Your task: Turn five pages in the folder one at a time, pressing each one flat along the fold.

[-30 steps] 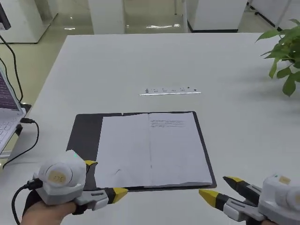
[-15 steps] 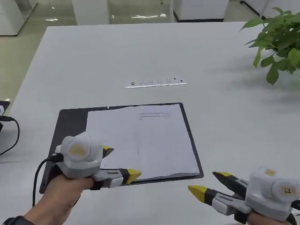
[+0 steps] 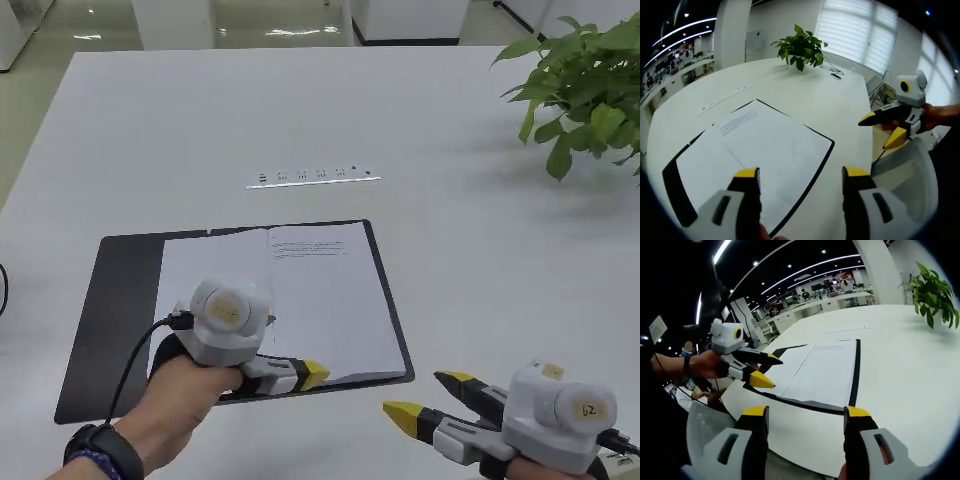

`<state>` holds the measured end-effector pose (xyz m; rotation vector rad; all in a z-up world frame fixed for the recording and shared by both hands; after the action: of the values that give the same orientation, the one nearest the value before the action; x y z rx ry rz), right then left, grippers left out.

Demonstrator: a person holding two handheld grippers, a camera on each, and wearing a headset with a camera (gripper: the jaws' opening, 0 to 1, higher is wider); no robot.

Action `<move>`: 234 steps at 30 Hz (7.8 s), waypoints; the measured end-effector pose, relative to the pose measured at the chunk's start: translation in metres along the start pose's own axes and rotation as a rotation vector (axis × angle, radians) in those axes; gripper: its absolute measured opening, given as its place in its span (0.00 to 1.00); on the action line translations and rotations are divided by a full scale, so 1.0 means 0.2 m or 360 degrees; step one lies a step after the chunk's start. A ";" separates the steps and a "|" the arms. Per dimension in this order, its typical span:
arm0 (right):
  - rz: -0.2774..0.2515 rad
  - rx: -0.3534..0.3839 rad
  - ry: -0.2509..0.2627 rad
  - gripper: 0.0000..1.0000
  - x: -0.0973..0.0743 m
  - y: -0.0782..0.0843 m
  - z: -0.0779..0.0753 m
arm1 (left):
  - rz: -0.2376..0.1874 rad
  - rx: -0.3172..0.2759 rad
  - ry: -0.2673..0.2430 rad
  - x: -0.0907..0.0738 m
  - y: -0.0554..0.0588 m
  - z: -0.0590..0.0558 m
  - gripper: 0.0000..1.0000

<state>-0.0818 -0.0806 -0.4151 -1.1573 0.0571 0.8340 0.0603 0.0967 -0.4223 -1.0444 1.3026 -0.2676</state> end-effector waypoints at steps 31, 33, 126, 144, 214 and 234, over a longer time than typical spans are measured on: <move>0.0060 0.0055 -0.0033 0.59 -0.02 0.03 -0.10 | 0.0090 -0.0017 -0.0064 0.54 0.00 -0.17 0.62; 0.0067 0.0060 -0.0040 0.59 -0.01 0.03 -0.11 | 0.0081 0.0070 -0.0135 0.54 0.00 -0.16 0.60; -0.0270 0.0606 -0.0220 0.00 0.47 -0.13 -0.35 | 0.0071 -0.0265 -0.0385 -0.08 0.25 -0.03 0.67; -0.0299 0.0589 -0.0260 0.00 0.56 -0.25 -0.22 | -0.0009 -0.0328 -0.0500 -0.29 0.32 0.04 0.65; 0.0001 0.0544 -0.0642 0.00 1.38 -0.25 0.52 | -0.0184 -0.0540 -0.0790 -0.91 0.59 0.43 0.71; 0.0138 0.0711 -0.0632 0.00 1.55 -0.06 0.52 | -0.0234 -0.0647 -0.0830 -1.00 0.62 0.49 0.71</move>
<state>0.1067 0.1739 -0.4995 -0.5616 -0.0338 1.0526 0.0381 0.3492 -0.3941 -1.4415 0.8203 0.1660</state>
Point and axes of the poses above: the centre of the closed fingertips' face, and the gripper's own axes: x roughly forward along the fingers, z roughly to its left, y roughly out of its underside, the point moved 8 cm from there along -x, roughly backward along the fingers, and after that the axes turned 9 degrees about -y, right-handed, at the moved point
